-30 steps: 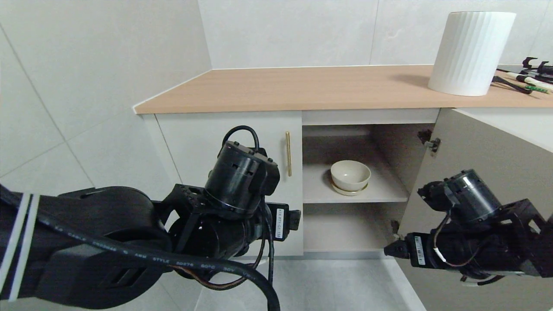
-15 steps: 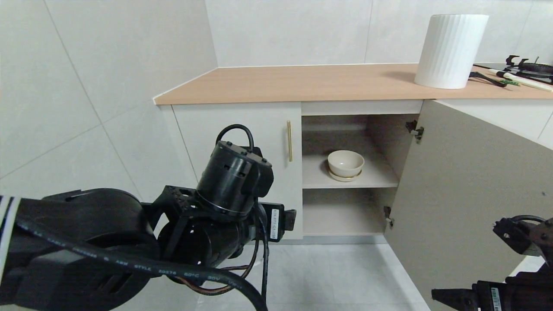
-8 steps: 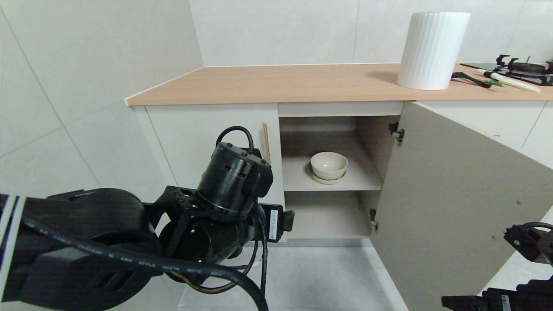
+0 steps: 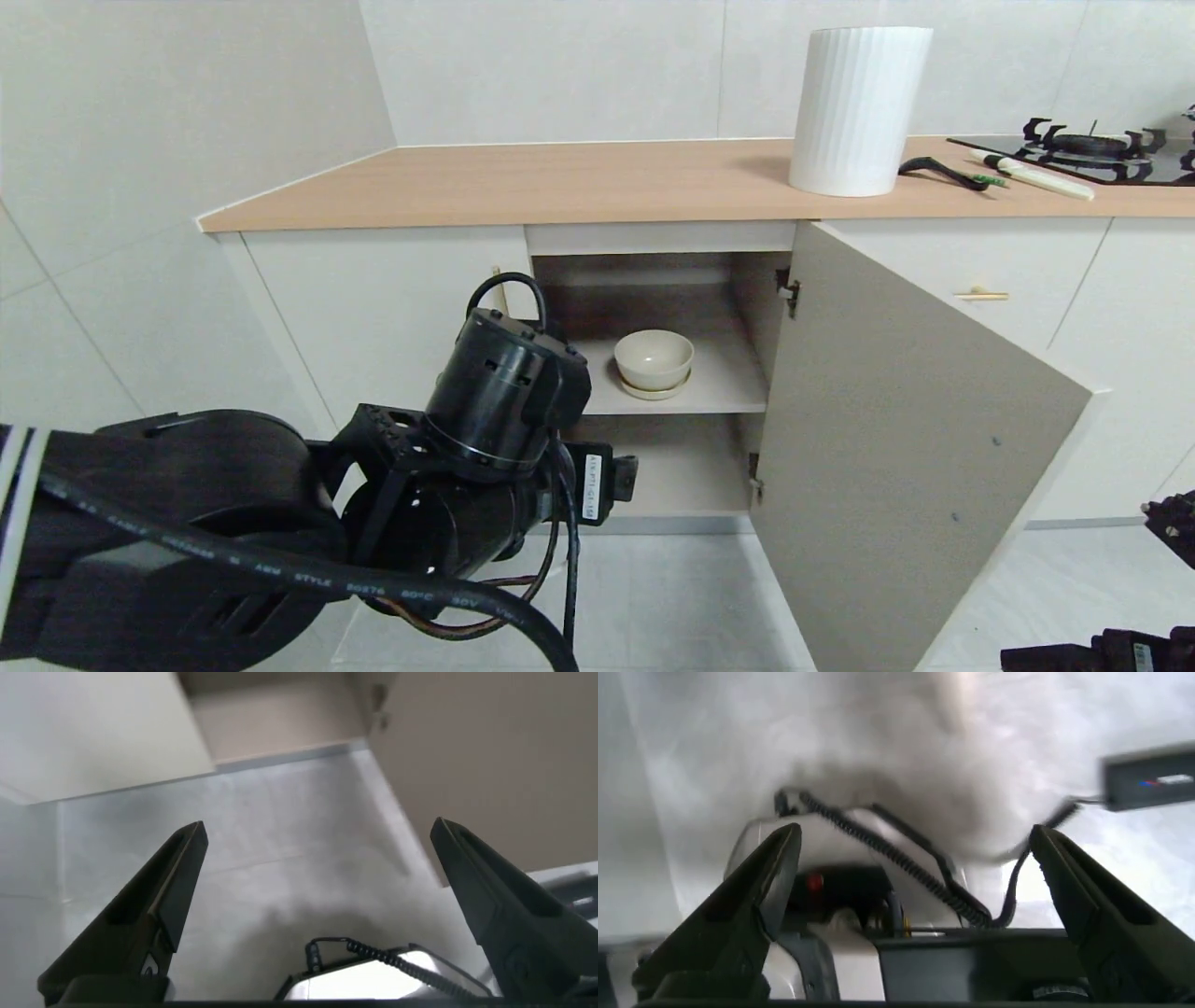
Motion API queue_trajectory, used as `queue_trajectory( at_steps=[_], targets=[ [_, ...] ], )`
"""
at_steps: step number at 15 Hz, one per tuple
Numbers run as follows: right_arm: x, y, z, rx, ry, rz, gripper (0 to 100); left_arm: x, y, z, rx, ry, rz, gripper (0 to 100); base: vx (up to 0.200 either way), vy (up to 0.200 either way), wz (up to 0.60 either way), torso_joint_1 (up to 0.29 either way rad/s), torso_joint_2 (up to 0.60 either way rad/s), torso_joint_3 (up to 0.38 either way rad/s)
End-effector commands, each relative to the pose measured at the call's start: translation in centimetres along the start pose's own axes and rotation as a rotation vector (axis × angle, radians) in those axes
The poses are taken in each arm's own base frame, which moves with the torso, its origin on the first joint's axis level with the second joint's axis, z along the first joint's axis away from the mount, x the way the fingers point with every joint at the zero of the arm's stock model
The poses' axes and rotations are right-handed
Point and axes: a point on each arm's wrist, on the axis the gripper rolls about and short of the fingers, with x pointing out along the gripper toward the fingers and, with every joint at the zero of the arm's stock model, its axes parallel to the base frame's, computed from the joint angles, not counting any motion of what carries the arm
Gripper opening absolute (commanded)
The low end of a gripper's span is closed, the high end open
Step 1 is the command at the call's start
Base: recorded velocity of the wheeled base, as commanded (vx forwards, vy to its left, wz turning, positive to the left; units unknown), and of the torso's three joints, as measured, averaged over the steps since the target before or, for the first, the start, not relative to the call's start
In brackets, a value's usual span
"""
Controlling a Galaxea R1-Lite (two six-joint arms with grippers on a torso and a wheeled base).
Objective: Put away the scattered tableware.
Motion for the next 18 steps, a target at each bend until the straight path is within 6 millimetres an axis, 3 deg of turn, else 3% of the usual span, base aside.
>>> queue_trajectory(
  at_steps=[1,6,8,9,12,15,18],
  targets=[
    [0.1,-0.7,1.3,0.084,-0.037,-0.052,100,-0.1,0.0,0.1,-0.003,-0.003,-0.002,100,0.000,0.000,0.00,0.000,0.00,0.000],
    [0.3,-1.6,4.3,0.215,-0.173,-0.161,100,-0.3,0.0,0.2,-0.008,-0.012,-0.006,100,0.000,0.000,0.00,0.000,0.00,0.000],
    [1.7,-1.6,5.9,0.256,-0.215,-0.185,100,-0.5,0.1,0.3,-0.011,-0.018,-0.008,100,0.000,0.000,0.00,0.000,0.00,0.000],
    [3.9,-1.7,7.4,0.277,-0.250,-0.229,100,-0.7,0.2,0.4,-0.013,-0.022,-0.010,100,0.000,0.000,0.00,0.000,0.00,0.000],
    [6.7,-1.3,9.2,0.269,-0.269,-0.242,100,-1.0,0.2,0.6,-0.018,-0.031,-0.016,100,0.000,0.000,0.00,0.000,0.00,0.000],
    [8.3,-0.2,11.3,0.265,-0.271,-0.226,100,-1.1,0.8,1.2,-0.040,-0.055,-0.008,100,0.000,0.000,0.00,0.000,0.00,0.000],
    [8.4,2.3,11.0,0.196,-0.254,-0.144,100,-1.7,2.7,2.7,-0.080,-0.102,0.028,100,0.000,0.000,0.00,0.000,0.00,0.000]
  ],
)
